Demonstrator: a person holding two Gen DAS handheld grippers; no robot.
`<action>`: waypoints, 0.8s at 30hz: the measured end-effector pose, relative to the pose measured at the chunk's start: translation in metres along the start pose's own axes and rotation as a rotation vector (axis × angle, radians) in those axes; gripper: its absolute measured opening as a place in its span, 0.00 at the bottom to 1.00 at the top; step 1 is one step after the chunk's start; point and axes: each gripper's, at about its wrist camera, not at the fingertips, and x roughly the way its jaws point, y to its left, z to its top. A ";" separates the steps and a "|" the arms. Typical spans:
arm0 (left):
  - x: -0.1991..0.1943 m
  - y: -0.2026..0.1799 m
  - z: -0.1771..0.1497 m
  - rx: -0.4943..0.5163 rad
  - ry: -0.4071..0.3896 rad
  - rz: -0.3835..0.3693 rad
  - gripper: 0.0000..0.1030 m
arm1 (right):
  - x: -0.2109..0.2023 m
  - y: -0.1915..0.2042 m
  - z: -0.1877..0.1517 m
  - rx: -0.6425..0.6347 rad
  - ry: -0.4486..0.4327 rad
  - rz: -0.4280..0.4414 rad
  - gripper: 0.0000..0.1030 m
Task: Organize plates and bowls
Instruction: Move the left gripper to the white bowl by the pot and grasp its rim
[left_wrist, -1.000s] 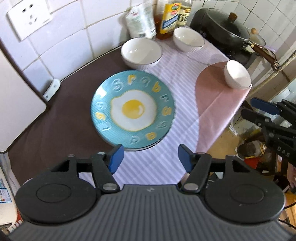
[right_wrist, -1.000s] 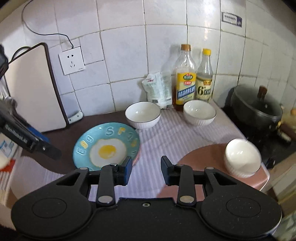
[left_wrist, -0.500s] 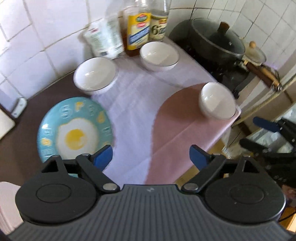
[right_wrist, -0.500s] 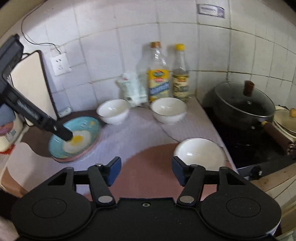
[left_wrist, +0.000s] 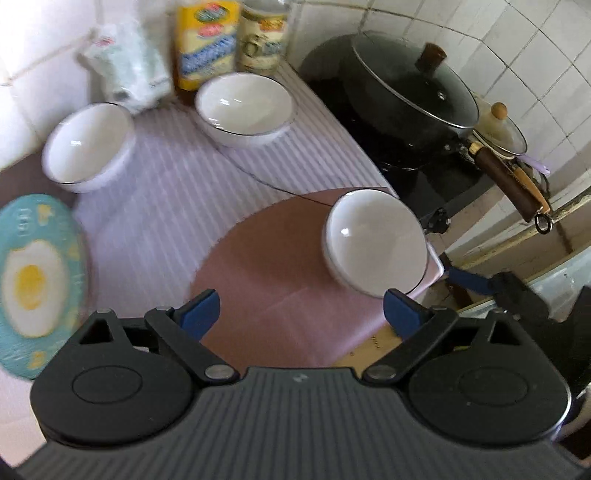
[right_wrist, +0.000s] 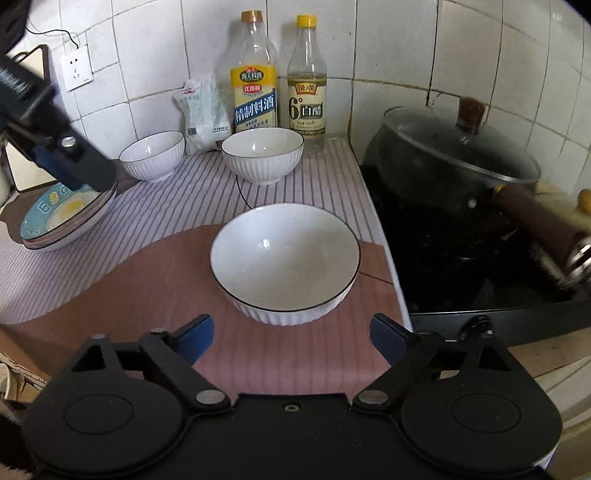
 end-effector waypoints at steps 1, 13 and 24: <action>0.010 -0.003 0.001 -0.004 0.006 -0.003 0.93 | 0.007 -0.002 -0.003 0.005 0.000 0.008 0.91; 0.096 -0.028 0.017 -0.012 0.023 0.034 0.88 | 0.059 0.006 -0.021 -0.117 -0.104 0.030 0.91; 0.105 -0.029 0.020 -0.074 0.063 0.009 0.17 | 0.058 0.005 -0.024 -0.136 -0.160 0.031 0.91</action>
